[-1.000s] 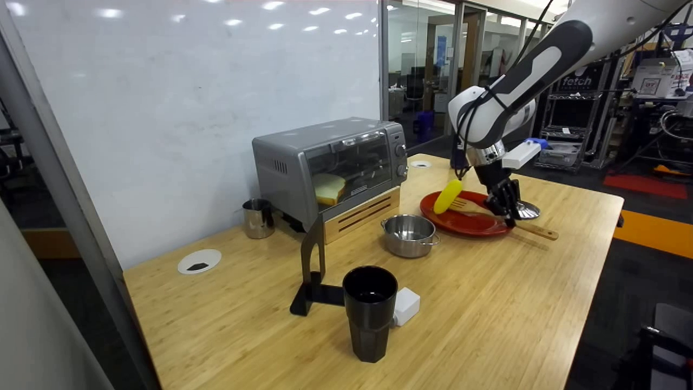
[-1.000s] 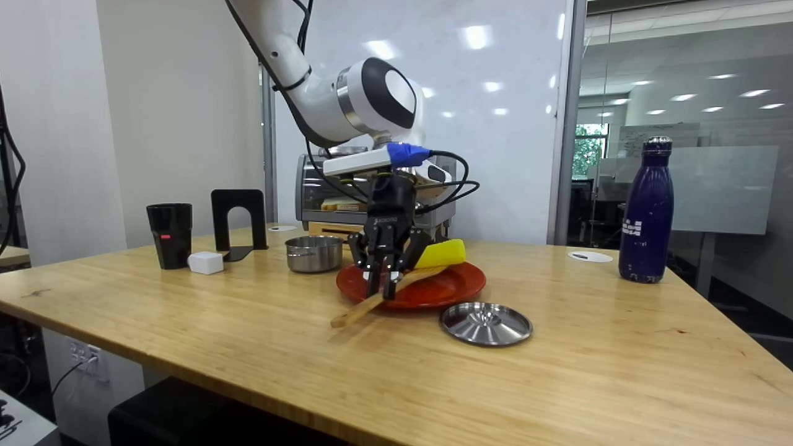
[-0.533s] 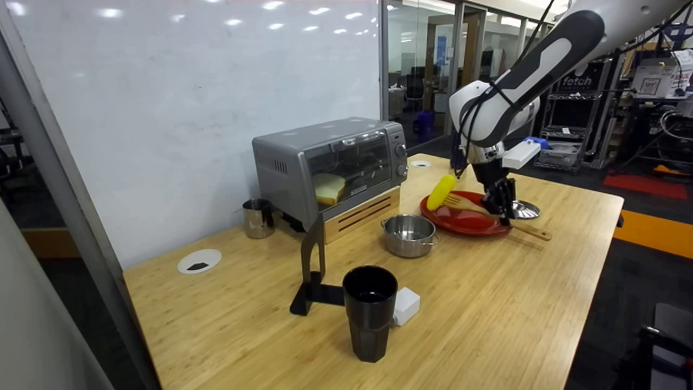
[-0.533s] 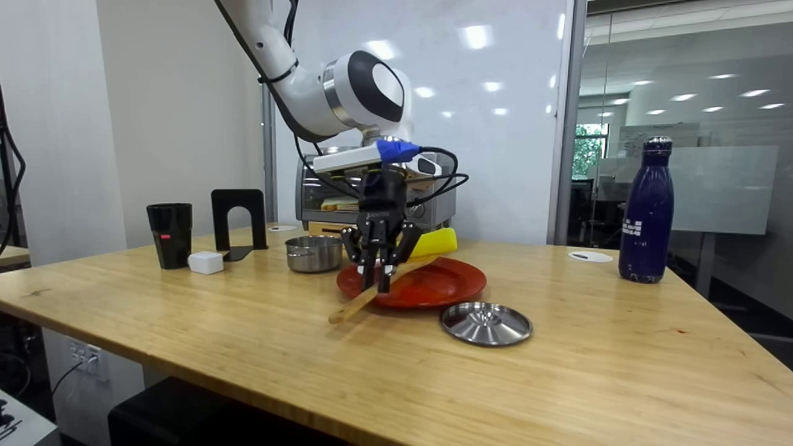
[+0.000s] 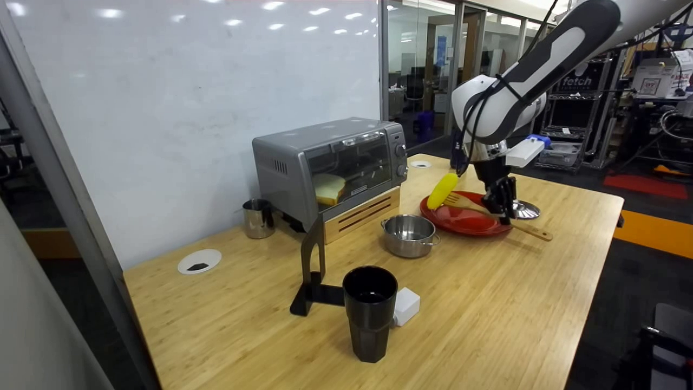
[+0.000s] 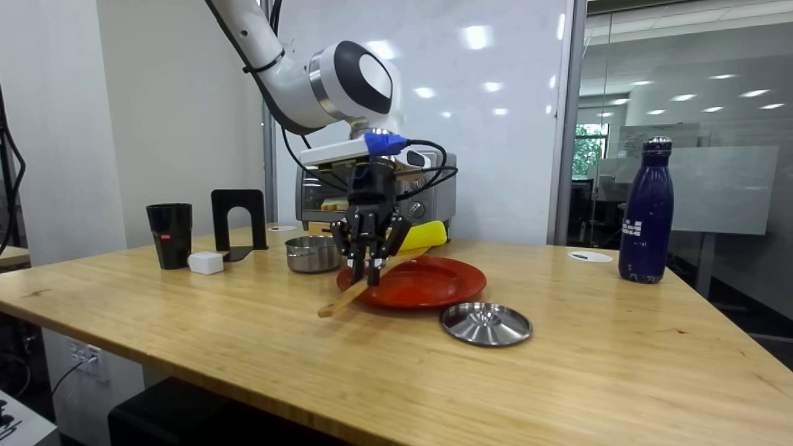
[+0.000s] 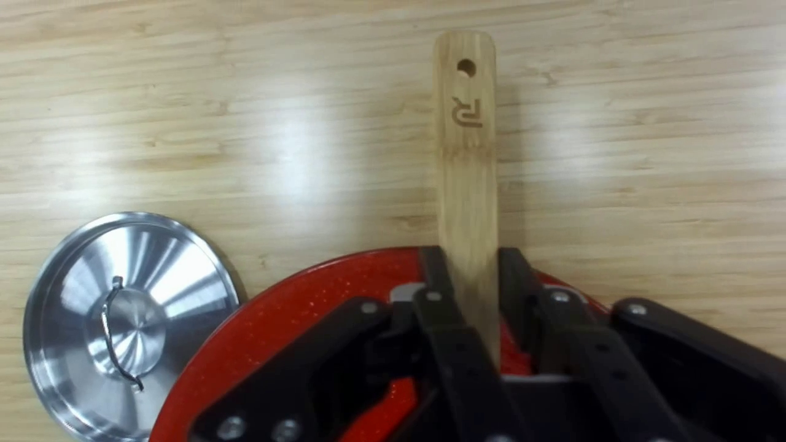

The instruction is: Use the wooden cooking stick to pick up the yellow bottle

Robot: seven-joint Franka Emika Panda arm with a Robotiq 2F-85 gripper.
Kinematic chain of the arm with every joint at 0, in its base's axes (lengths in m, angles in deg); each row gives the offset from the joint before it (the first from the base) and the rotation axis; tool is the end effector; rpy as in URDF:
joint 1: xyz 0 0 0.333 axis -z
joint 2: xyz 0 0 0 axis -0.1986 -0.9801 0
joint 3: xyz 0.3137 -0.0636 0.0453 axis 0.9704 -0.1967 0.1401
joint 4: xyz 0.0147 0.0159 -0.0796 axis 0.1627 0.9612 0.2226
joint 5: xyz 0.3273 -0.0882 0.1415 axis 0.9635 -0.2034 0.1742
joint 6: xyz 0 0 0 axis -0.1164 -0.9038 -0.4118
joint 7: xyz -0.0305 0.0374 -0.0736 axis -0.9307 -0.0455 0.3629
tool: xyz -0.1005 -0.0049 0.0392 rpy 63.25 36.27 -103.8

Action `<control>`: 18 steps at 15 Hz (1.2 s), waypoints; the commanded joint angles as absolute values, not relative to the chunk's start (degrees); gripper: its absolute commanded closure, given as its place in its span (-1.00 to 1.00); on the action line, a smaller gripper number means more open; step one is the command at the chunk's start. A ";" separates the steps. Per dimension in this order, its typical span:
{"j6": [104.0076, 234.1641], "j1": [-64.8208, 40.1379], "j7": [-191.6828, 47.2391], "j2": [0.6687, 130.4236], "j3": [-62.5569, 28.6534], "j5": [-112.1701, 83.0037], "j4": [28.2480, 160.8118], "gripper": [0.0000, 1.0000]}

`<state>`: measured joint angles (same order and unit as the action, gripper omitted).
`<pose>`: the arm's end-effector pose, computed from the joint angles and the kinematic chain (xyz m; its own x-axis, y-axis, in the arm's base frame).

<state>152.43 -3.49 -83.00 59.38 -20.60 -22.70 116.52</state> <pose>0.5308 -0.1566 0.2663 0.9336 -0.0666 -0.3520 -0.0164 -0.9895 0.1436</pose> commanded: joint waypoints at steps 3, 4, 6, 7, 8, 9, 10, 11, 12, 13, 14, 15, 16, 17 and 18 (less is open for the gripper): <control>153.47 -3.90 -83.70 65.97 -19.57 -21.95 121.92 0.87; 153.33 -3.99 -83.76 67.01 -19.36 -21.84 122.62 0.87; 152.78 -4.22 -84.01 69.11 -18.93 -21.55 123.85 0.87; 152.60 -4.43 -83.89 70.20 -18.71 -21.39 124.51 0.87; 152.67 -4.54 -83.99 71.28 -18.58 -21.33 125.26 0.87; 152.15 -4.82 -83.90 72.32 -18.46 -21.15 125.85 0.87; 151.59 -5.02 -84.13 73.57 -18.26 -20.89 126.59 0.87; 150.97 -5.27 -84.09 74.88 -18.09 -20.57 127.24 0.87; 150.54 -5.46 -84.13 76.11 -17.95 -20.24 127.94 0.87; 149.60 -5.77 -84.06 77.31 -17.74 -19.81 128.44 0.87; 148.91 -6.00 -84.29 78.51 -17.58 -19.40 129.06 0.87; 148.38 -6.31 -84.17 79.88 -17.35 -18.84 129.78 0.87; 147.74 -6.61 -84.13 81.23 -17.13 -18.23 130.47 0.87; 147.04 -7.04 -83.77 82.55 -16.87 -17.83 131.07 0.87; 146.49 -7.35 -83.96 83.69 -16.75 -17.27 131.63 0.87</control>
<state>148.17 -6.74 -83.19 78.88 -17.44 -19.00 128.44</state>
